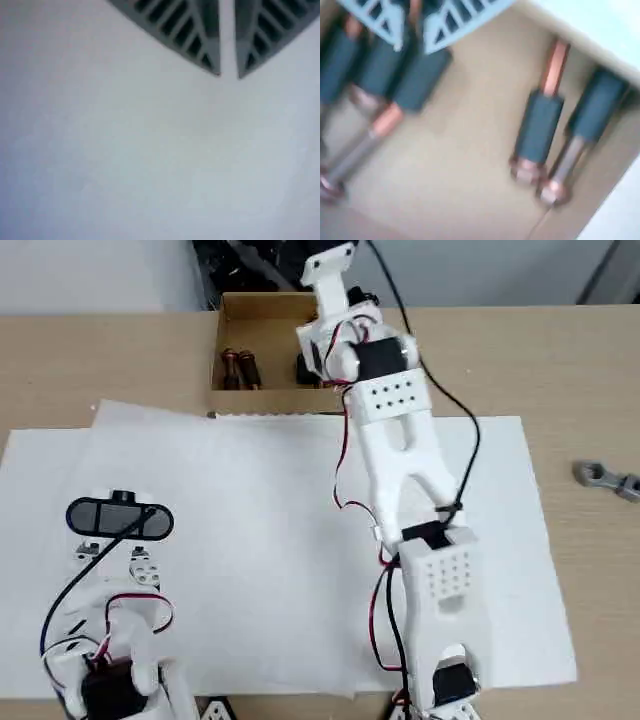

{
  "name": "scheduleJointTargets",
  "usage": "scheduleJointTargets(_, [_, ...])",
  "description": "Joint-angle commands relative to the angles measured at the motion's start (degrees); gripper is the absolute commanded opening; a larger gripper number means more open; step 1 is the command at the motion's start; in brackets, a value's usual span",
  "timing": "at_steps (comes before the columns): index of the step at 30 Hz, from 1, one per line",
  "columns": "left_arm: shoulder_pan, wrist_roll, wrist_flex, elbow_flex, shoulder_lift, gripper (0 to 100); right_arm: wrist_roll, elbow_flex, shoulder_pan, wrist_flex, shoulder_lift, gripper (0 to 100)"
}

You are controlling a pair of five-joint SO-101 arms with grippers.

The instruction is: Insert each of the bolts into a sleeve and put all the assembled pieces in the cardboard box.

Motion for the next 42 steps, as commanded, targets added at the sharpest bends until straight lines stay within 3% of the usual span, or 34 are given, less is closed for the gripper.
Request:
scheduleJointTargets(1, [-0.18,0.09,-1.58,-0.22,-0.09,1,-0.79,-2.81,1.1,7.69,-11.12,1.3])
scheduleJointTargets(8, [-0.18,4.13,-2.55,-0.31,-0.09,1,-7.12,-2.81,3.21,20.53,-28.18,1.1])
scheduleJointTargets(12, [-0.18,4.22,-2.46,-0.31,-0.09,1,-7.12,-2.29,3.21,28.53,-36.44,0.2])
scheduleJointTargets(20, [0.09,4.31,-2.37,-0.04,-0.09,1,-7.3,10.46,6.37,28.35,-57.19,0.2])
scheduleJointTargets(32, [0.26,4.4,-2.37,0.13,-0.09,1,-7.12,63.03,13.14,26.51,-98.95,0.3])
scheduleJointTargets(39, [0.26,4.4,-2.9,4.26,-0.18,1,-7.03,94.33,14.11,14.11,-128.04,0.4])
scheduleJointTargets(42, [0.26,4.48,-7.12,6.99,-0.18,1,-7.03,106.2,14.11,8.31,-141.67,0.4])
